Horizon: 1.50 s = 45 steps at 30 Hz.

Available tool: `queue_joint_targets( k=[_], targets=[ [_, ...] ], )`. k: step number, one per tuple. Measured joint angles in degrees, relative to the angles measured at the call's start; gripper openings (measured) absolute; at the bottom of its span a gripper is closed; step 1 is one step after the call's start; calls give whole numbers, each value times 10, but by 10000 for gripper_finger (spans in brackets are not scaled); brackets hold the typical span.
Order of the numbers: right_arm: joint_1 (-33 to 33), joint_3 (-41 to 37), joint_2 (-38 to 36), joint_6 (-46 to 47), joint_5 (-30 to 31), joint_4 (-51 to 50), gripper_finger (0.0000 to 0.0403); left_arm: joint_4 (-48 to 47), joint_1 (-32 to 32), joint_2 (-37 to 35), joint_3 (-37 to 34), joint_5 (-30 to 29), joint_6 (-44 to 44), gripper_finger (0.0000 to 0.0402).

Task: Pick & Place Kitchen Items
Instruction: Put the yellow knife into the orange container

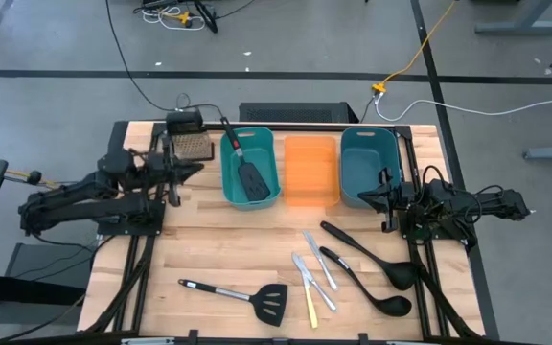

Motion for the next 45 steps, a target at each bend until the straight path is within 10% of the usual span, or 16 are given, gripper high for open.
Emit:
queue_joint_targets(
  k=[27, 45],
  targets=[
    [4, 44, 27, 52, 54, -32, 13, 101, 1, -123, -188, 20, 34, 5],
    [214, 647, 631, 350, 83, -598, 11, 82, 0, -123, -188, 32, 21, 9]
  ],
)
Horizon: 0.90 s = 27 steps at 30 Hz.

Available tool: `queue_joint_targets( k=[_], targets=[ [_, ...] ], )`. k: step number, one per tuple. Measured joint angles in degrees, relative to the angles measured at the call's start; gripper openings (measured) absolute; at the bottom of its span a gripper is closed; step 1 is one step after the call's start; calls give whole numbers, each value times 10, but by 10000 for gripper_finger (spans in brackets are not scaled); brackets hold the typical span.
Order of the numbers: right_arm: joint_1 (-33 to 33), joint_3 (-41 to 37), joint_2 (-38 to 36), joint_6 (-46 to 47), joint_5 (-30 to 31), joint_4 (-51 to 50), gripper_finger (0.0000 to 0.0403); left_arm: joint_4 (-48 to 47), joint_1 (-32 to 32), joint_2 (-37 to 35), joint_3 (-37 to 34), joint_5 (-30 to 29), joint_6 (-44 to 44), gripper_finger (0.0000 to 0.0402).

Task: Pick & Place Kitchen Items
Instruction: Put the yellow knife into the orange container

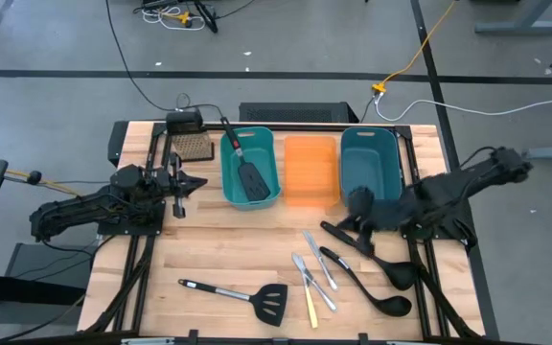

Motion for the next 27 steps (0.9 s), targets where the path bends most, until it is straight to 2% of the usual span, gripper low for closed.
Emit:
queue_joint_targets(
  k=[4, 9, 13, 21, 24, 27],
  targets=[
    [49, 108, 131, 93, -9, -72, 17, -3, 0, 0, 0, 0, 16, 9],
    [85, 204, 263, 251, -33, -61, 20, -4, 0, 0, 0, -1, 18, 9],
    [109, 255, 354, 352, -29, -36, 30, -4, 0, 0, 0, -1, 19, 10],
    [133, 275, 476, 548, -39, 76, 47, -4, 0, 0, 0, -9, 20, 10],
    [142, 275, 497, 595, -44, 86, 55, -4, 0, 0, 0, -9, 18, 10],
    [146, 275, 506, 643, -69, 86, 83, -4, 0, 0, 0, -9, 14, 8]
  ],
)
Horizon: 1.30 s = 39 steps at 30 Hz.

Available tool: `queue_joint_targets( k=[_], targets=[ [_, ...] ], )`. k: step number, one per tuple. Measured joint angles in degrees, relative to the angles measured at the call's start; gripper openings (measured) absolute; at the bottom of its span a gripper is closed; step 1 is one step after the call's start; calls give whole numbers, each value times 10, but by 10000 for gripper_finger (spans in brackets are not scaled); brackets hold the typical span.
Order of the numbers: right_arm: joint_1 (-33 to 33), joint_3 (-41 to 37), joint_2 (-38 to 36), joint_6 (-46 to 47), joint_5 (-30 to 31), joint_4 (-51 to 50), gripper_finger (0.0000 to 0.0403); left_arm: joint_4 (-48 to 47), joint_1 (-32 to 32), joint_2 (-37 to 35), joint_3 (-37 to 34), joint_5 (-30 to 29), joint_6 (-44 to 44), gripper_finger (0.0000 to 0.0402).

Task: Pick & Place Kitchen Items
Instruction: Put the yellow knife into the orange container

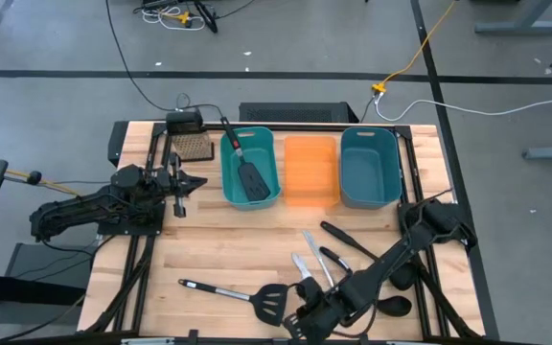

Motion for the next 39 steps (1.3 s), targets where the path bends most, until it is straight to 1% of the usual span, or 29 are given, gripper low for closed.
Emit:
queue_joint_targets(
  k=[6, 8, 10, 20, 24, 30, 34, 37, 39],
  targets=[
    [-2, 0, 9, 83, -28, 0, 192, 0, 0, 0, 0, 0, 0, 9],
    [-2, 0, 15, 108, -46, -7, 219, 0, 0, 0, 0, 0, 0, 11],
    [-3, 0, 24, 126, -63, -14, 234, 1, 0, 0, 0, -3, 0, 12],
    [-9, 0, 64, 153, -97, -36, 240, 1, 0, 0, 0, -12, 1, 9],
    [-9, 0, 72, 153, -95, -46, 240, 1, 0, 0, 0, -11, 2, 13],
    [-9, 0, 73, 166, -98, -90, 240, 3, 0, 0, 0, -10, 4, 7],
    [-9, 0, 76, 159, -105, -88, 240, 3, 0, 0, 0, -9, 5, 12],
    [-9, 0, 87, 156, -107, -67, 240, 3, 0, 0, 0, -9, 6, 16],
    [-10, 2, 96, 153, -119, -60, 240, 4, 0, 0, 0, -9, 6, 17]
  ],
)
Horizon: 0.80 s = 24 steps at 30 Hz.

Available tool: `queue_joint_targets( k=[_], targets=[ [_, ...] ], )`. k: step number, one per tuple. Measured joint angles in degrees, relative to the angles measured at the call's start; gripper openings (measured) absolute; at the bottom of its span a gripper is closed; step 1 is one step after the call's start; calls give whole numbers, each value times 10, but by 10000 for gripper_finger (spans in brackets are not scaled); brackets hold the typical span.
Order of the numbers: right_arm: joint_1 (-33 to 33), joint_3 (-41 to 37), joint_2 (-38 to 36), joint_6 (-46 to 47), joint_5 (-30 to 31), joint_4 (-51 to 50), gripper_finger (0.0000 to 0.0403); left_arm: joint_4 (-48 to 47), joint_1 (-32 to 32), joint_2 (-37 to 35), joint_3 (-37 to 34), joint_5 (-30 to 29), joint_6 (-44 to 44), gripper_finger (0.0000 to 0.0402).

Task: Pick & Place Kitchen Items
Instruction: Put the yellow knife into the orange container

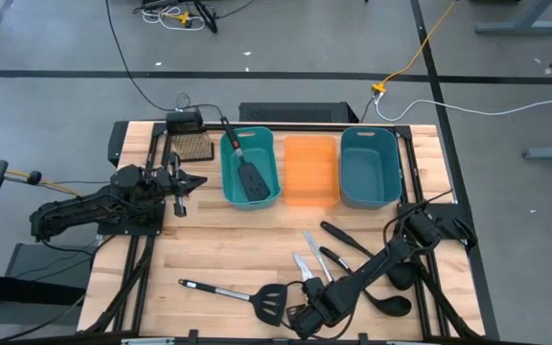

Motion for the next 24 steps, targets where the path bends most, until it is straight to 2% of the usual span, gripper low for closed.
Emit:
queue_joint_targets(
  k=[7, 16, 24],
  targets=[
    [0, 0, 17, -8, -13, -7, 221, 1, 1, 0, 0, 2, 6, 9],
    [2, -1, 18, -43, -11, -21, 93, 1, 1, 0, 0, 2, 6, 15],
    [3, -3, 7, -70, 10, -20, 86, 1, 1, 0, 0, 2, 5, 10]
  ],
)
